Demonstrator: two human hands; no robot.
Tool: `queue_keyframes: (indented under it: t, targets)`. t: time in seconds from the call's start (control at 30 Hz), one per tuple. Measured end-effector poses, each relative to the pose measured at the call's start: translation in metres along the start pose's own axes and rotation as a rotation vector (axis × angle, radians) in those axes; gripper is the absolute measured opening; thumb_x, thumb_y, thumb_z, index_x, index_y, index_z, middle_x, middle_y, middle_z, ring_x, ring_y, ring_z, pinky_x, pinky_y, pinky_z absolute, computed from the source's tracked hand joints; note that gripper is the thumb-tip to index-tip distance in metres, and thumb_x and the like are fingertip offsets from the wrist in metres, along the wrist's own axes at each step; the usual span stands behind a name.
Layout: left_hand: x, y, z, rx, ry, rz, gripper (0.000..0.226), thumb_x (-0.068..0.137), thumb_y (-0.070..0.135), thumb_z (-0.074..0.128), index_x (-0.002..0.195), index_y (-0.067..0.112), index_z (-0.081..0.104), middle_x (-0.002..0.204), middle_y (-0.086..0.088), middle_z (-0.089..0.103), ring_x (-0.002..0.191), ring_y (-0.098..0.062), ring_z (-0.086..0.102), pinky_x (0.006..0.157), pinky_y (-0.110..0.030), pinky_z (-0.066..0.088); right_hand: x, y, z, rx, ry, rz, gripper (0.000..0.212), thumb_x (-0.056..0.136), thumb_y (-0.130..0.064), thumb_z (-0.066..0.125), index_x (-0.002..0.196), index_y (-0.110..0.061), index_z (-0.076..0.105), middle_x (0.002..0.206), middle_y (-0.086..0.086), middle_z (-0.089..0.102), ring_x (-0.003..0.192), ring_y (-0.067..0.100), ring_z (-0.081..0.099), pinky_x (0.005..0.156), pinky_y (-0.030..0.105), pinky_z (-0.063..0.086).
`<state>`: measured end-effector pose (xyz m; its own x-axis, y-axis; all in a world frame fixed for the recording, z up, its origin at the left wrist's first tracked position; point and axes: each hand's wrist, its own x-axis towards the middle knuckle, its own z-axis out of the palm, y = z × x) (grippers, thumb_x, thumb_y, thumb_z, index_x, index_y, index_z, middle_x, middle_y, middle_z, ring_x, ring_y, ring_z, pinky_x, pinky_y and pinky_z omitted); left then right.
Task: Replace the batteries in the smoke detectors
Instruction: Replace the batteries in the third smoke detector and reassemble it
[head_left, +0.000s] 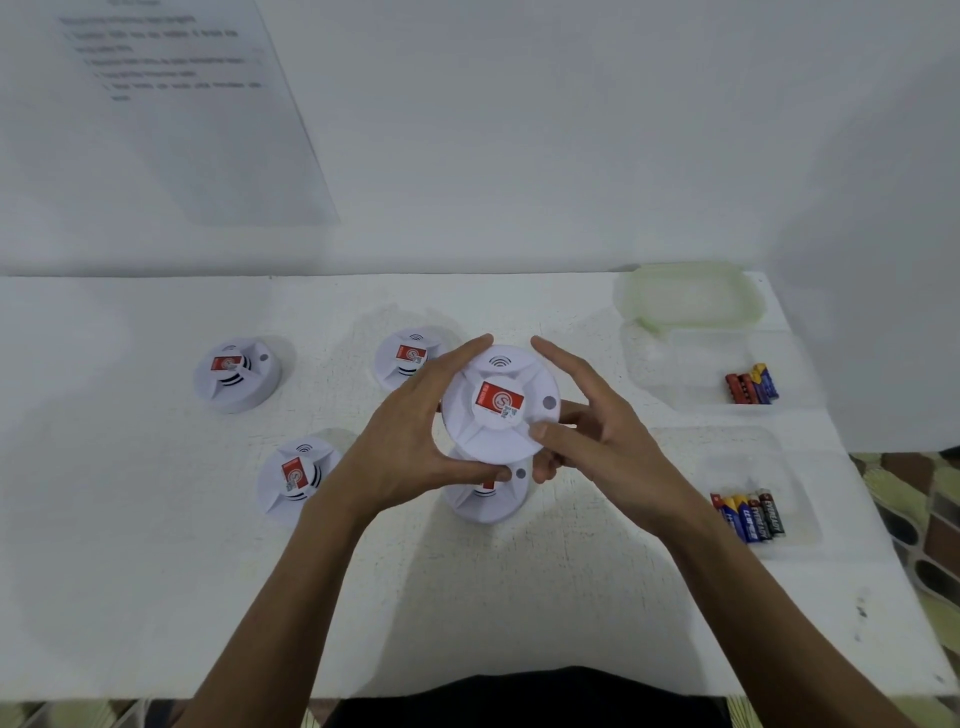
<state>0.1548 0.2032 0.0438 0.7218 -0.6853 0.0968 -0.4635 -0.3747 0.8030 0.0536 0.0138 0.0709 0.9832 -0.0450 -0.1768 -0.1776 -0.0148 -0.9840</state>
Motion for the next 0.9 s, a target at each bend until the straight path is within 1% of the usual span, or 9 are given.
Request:
queue_keyframes:
  t: [0.07,0.17,0.27,0.43,0.57,0.67,0.73,0.8,0.9]
  targets:
    - [0.0,-0.003,0.003,0.024,0.023,0.015,0.091,0.059,0.078,0.063,0.134,0.049,0.022,0.136,0.033,0.028,0.129,0.006,0.031,0.106,-0.021,0.03,0.001,0.001,0.003,-0.014,0.043,0.014,0.059,0.091,-0.01,0.066,0.139,-0.034,0.042,0.099,0.007,0.072,0.068,0.025,0.067,0.069,0.029,0.056]
    - [0.002,-0.001,0.003,0.043,0.071,0.045,0.087,0.059,0.084,0.056,0.132,0.051,0.021,0.134,0.028,0.029,0.126,0.011,0.029,0.1,-0.008,0.026,0.003,0.002,0.007,-0.058,0.096,0.003,0.043,0.091,-0.012,0.067,0.127,-0.028,0.05,0.095,0.001,0.074,0.068,0.021,0.069,0.067,0.026,0.053]
    - [0.005,0.0,0.002,0.094,0.074,0.061,0.099,0.058,0.071,0.067,0.139,0.04,0.019,0.137,0.019,0.031,0.125,-0.002,0.036,0.098,-0.021,0.036,0.002,0.0,0.007,-0.019,0.084,-0.037,0.037,0.094,-0.013,0.062,0.128,-0.025,0.054,0.094,0.004,0.071,0.069,0.022,0.067,0.07,0.029,0.055]
    - [0.003,0.004,0.003,0.074,0.079,0.064,0.105,0.052,0.065,0.073,0.137,0.051,0.013,0.134,0.047,0.017,0.122,0.009,0.031,0.101,-0.023,0.033,0.002,-0.006,0.01,-0.127,0.057,-0.128,0.034,0.091,-0.023,0.056,0.122,-0.035,0.063,0.104,-0.006,0.067,0.094,0.017,0.065,0.082,0.029,0.055]
    - [0.0,0.008,0.005,-0.058,0.098,0.063,0.104,0.051,0.05,0.083,0.135,0.036,0.025,0.134,0.023,0.039,0.12,0.001,0.043,0.093,-0.01,0.038,0.006,-0.004,0.016,-0.171,0.168,-0.159,0.025,0.093,-0.019,0.064,0.115,-0.03,0.066,0.113,-0.008,0.064,0.099,0.005,0.063,0.078,0.017,0.053]
    - [-0.001,0.009,0.011,-0.112,0.131,0.096,0.098,0.053,0.044,0.084,0.132,0.035,0.028,0.129,0.027,0.043,0.117,-0.002,0.048,0.091,-0.012,0.042,0.009,-0.003,0.025,-0.239,0.263,-0.122,0.032,0.084,-0.034,0.072,0.114,-0.036,0.06,0.119,-0.014,0.057,0.101,-0.001,0.06,0.071,0.013,0.053]
    - [-0.003,0.01,0.014,-0.149,0.155,0.098,0.093,0.055,0.053,0.08,0.13,0.034,0.028,0.128,0.033,0.041,0.118,0.005,0.045,0.09,-0.007,0.039,0.009,-0.003,0.03,-0.305,0.319,-0.097,0.045,0.076,-0.045,0.077,0.116,-0.041,0.055,0.122,-0.017,0.051,0.105,-0.004,0.056,0.071,0.011,0.053]
    - [-0.004,0.011,0.018,-0.177,0.198,0.084,0.094,0.056,0.057,0.077,0.131,0.029,0.028,0.133,0.025,0.04,0.12,0.006,0.043,0.092,-0.007,0.038,0.009,-0.004,0.034,-0.357,0.341,-0.085,0.055,0.07,-0.053,0.079,0.116,-0.046,0.051,0.123,-0.02,0.047,0.109,-0.003,0.052,0.079,0.016,0.054]
    - [-0.003,0.009,0.019,-0.185,0.228,0.111,0.101,0.055,0.054,0.08,0.134,0.02,0.028,0.138,0.012,0.04,0.125,-0.007,0.043,0.1,-0.018,0.039,0.01,-0.01,0.037,-0.404,0.337,-0.047,0.06,0.067,-0.058,0.079,0.115,-0.048,0.045,0.118,-0.022,0.046,0.111,0.004,0.052,0.089,0.03,0.055]
